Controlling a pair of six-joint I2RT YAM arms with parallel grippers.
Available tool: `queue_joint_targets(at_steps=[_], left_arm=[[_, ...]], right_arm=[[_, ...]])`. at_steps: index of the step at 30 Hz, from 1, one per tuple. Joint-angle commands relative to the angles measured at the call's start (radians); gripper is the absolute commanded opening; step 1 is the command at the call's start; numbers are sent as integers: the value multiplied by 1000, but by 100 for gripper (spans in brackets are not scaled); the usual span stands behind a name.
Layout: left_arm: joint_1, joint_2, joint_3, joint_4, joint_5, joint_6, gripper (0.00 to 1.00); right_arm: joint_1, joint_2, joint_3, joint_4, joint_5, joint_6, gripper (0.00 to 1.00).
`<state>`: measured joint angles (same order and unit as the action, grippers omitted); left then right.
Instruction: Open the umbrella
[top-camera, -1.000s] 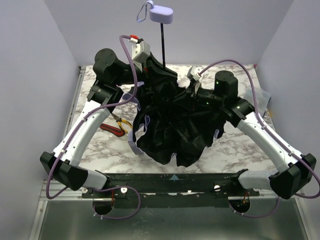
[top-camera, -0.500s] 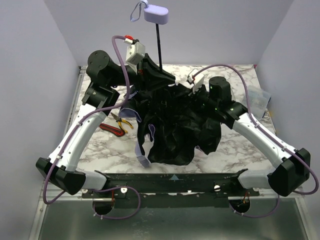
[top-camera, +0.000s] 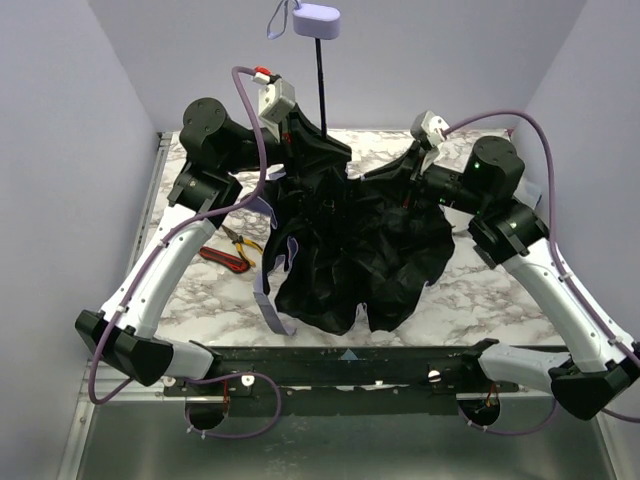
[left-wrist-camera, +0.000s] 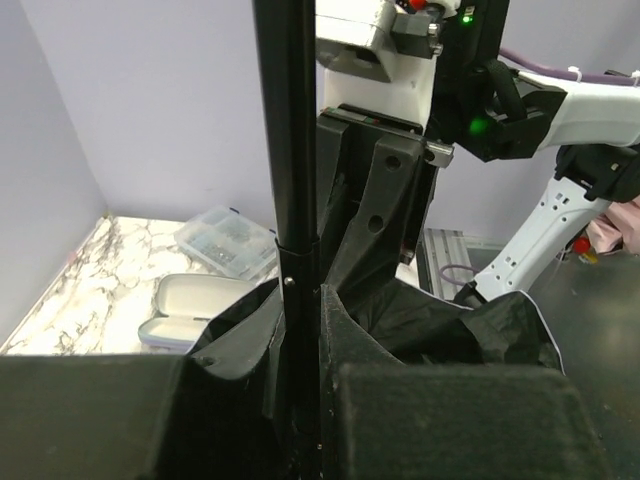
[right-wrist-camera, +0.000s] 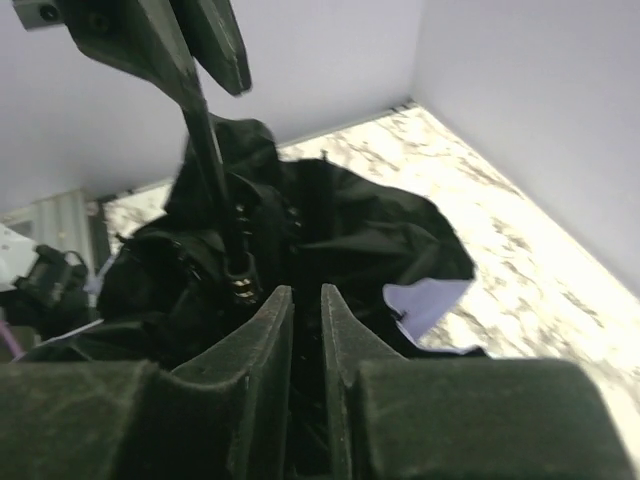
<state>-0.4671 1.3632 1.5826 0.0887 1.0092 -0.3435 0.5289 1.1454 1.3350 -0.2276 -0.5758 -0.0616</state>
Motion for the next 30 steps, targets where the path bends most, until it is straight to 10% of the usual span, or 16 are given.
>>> queue_joint_targets(at_steps=[1, 11, 26, 30], left_arm=[[-6, -1, 47, 57, -34, -15, 0], [-8, -24, 42, 75, -9, -41, 0], [-8, -47, 39, 90, 89, -102, 0], [-11, -33, 64, -38, 32, 13, 0]], right_arm=[[29, 72, 16, 54, -105, 119, 17], [72, 144, -77, 87, 90, 88, 12], [38, 176, -211, 55, 344, -131, 58], [4, 118, -109, 0, 148, -129, 69]])
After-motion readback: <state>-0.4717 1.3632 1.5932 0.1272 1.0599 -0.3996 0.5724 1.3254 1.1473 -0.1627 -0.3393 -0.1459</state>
